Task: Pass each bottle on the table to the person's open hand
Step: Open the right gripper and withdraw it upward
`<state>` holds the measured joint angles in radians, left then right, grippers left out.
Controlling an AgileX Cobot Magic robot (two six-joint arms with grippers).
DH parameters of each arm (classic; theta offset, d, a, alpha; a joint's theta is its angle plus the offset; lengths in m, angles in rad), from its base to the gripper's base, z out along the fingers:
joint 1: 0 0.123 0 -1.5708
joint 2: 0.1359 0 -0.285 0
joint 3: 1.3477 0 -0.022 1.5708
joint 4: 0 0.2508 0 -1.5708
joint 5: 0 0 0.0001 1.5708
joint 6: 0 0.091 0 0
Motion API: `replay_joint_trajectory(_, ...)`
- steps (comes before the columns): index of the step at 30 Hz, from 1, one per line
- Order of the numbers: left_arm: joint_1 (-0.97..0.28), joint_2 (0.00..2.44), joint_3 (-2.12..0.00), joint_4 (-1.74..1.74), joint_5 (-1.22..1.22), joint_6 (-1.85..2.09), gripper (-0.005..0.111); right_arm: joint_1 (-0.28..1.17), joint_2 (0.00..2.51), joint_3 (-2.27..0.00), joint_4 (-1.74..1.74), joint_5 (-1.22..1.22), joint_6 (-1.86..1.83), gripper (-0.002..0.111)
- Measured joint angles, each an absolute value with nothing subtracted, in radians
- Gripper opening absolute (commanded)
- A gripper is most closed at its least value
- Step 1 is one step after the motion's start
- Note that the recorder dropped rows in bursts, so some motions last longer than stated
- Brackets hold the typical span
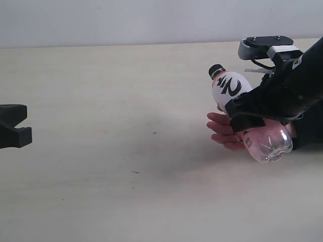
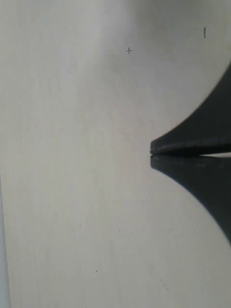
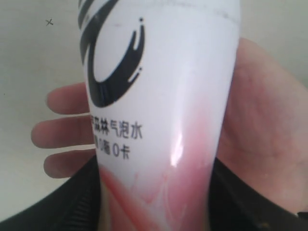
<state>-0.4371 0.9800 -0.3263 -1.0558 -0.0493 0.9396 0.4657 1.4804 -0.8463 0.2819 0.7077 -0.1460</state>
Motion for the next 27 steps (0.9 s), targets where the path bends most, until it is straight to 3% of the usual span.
replay_joint_trajectory(2, -0.437, 0.980, -0.326, -1.056, -0.049, 0.940, 0.000, 0.466, 1.480, -0.846, 0.282, 0.710, -0.146, 0.070)
replay_joint_trajectory(8, -0.437, 0.980, -0.326, -1.056, -0.049, 0.940, 0.000, 0.466, 1.480, -0.846, 0.282, 0.711, -0.146, 0.078)
replay_joint_trajectory(21, -0.437, 0.980, -0.326, -1.056, -0.049, 0.940, 0.000, 0.466, 1.443, -0.885, 0.282, 0.749, -0.146, 0.076)
replay_joint_trajectory(24, -0.437, 0.980, -0.326, -1.056, -0.049, 0.940, 0.000, 0.466, 1.381, -0.918, 0.282, 0.783, -0.146, 0.069)
replay_joint_trajectory(27, -0.437, 0.980, -0.326, -1.056, -0.049, 0.940, 0.000, 0.466, 1.295, -0.932, 0.294, 0.803, -0.146, 0.051)
